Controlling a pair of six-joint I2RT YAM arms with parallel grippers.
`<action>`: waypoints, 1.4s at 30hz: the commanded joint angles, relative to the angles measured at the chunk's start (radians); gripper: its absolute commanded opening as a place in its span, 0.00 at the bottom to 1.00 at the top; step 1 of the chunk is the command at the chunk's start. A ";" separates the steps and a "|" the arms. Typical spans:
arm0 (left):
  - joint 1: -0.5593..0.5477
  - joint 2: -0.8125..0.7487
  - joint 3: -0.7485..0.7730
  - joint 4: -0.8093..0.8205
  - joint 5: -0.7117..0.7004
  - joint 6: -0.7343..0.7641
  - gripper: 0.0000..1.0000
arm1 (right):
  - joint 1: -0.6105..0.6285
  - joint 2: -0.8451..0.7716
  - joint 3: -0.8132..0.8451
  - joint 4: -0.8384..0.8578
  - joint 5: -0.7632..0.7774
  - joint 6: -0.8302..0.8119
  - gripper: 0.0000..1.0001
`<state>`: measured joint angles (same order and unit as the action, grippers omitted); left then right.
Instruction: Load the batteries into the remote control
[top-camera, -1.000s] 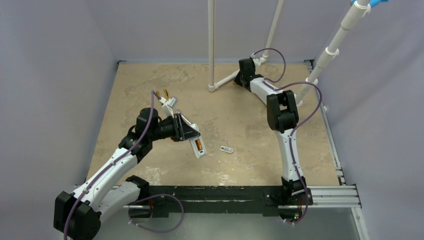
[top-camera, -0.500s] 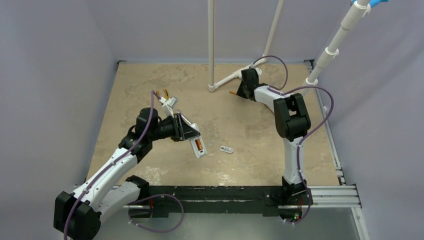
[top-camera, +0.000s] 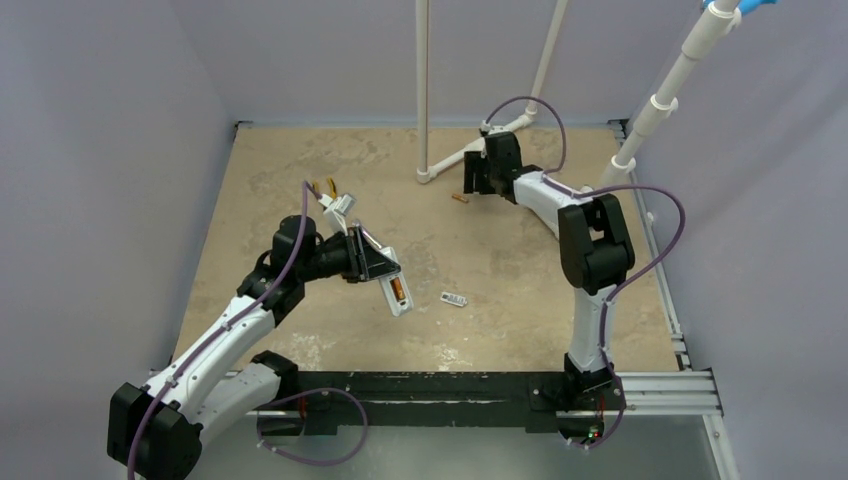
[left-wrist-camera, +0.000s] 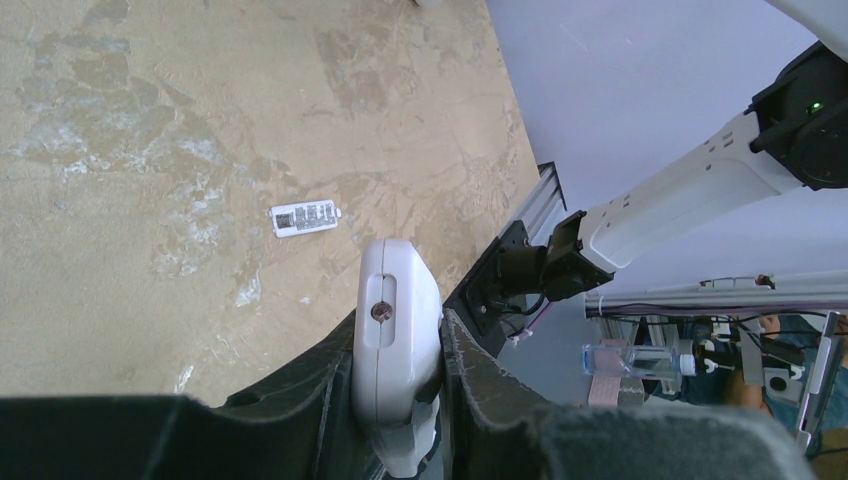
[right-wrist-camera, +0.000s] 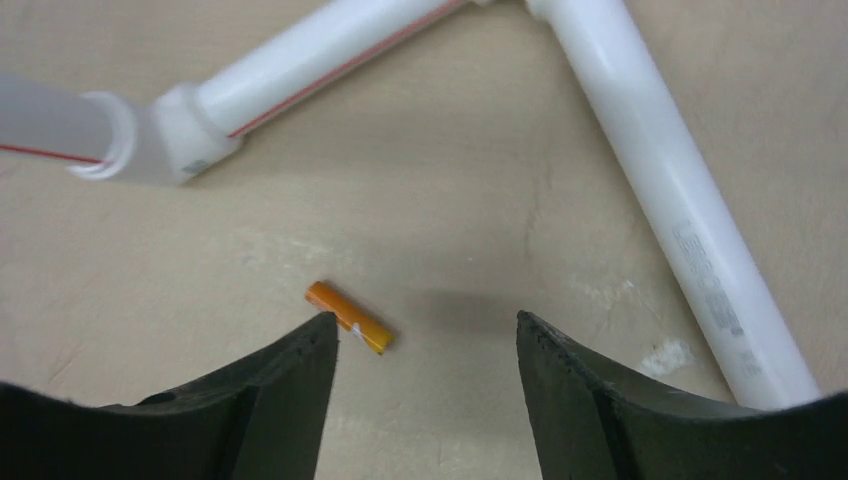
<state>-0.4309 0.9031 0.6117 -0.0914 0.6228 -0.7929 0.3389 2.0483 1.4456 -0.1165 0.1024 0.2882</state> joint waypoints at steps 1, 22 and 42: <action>0.009 -0.018 0.014 0.041 0.007 -0.005 0.00 | 0.000 -0.017 0.138 -0.071 -0.281 -0.292 0.65; 0.009 -0.018 0.001 0.048 0.001 -0.019 0.00 | 0.038 0.093 0.172 -0.173 -0.451 -0.599 0.44; 0.009 -0.023 -0.007 0.054 -0.005 -0.020 0.00 | 0.068 0.124 0.213 -0.342 -0.324 -0.555 0.43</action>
<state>-0.4274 0.8921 0.6075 -0.0914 0.6189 -0.8013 0.3931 2.2055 1.6733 -0.4141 -0.2592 -0.2893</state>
